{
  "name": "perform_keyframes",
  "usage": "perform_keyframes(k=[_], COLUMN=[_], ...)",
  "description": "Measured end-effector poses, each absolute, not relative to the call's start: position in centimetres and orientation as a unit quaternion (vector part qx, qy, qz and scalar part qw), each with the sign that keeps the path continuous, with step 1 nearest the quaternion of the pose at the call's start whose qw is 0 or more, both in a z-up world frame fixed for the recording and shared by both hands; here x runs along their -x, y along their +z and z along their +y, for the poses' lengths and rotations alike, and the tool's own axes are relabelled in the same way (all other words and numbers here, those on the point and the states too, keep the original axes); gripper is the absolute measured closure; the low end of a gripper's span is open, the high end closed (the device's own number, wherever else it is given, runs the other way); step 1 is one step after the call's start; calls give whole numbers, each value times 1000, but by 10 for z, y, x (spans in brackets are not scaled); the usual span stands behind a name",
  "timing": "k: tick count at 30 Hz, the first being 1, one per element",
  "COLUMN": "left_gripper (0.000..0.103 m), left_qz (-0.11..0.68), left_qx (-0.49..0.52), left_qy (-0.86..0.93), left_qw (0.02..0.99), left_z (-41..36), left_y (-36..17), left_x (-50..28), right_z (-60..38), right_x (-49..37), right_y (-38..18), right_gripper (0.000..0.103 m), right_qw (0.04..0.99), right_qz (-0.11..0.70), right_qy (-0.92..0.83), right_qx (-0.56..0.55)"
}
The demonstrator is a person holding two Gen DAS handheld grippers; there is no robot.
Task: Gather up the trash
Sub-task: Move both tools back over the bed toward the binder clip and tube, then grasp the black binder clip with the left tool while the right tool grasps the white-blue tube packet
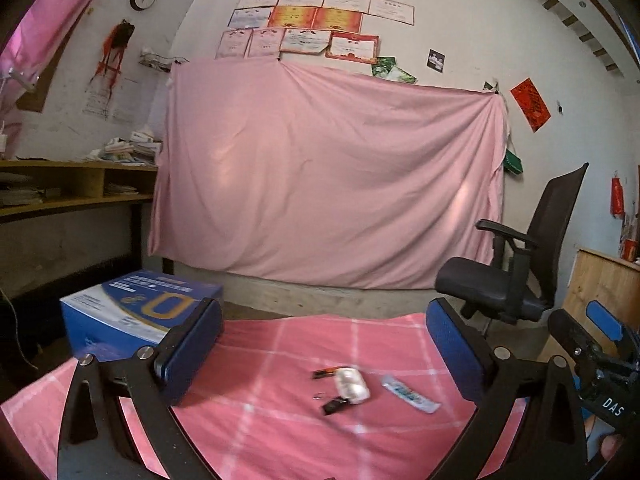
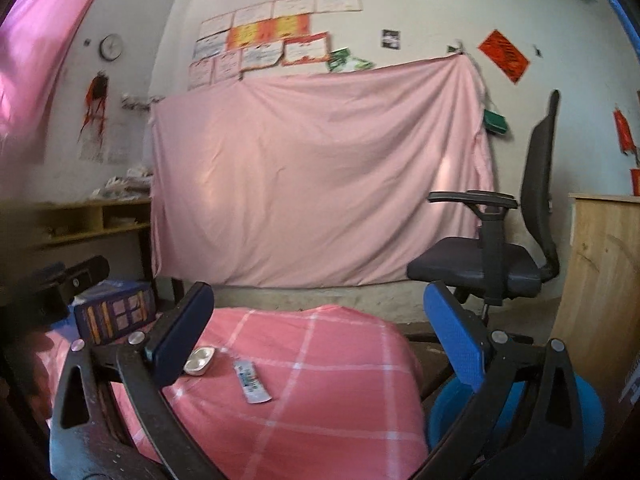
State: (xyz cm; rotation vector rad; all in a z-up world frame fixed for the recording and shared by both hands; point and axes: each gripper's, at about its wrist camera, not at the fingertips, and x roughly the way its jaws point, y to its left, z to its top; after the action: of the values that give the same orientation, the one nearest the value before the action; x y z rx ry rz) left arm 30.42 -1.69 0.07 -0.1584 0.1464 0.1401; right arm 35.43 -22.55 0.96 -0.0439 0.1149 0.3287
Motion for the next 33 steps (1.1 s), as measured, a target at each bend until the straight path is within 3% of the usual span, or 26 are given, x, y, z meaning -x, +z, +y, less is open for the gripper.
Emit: perform_keyframes(k=[17,27,33], left_gripper=[3,4,24], left_qz=[172,236,276], left_qx=[53,54,58], left_qy=[52,17,-16], left_qw=[982,970,959], left_z=[17,17,17], left_y=[-33,-48,-55], left_x=[-326,-352,-371], right_z=[-185,-177,-166], right_x=[-384,-416,-432], right_y=[-24,-41,-54], right_gripper=[0,0,0], right_qw=[972,951,931], right_qz=[140,231,284], right_qy=[172,189,209], right_qx=[82,83,92])
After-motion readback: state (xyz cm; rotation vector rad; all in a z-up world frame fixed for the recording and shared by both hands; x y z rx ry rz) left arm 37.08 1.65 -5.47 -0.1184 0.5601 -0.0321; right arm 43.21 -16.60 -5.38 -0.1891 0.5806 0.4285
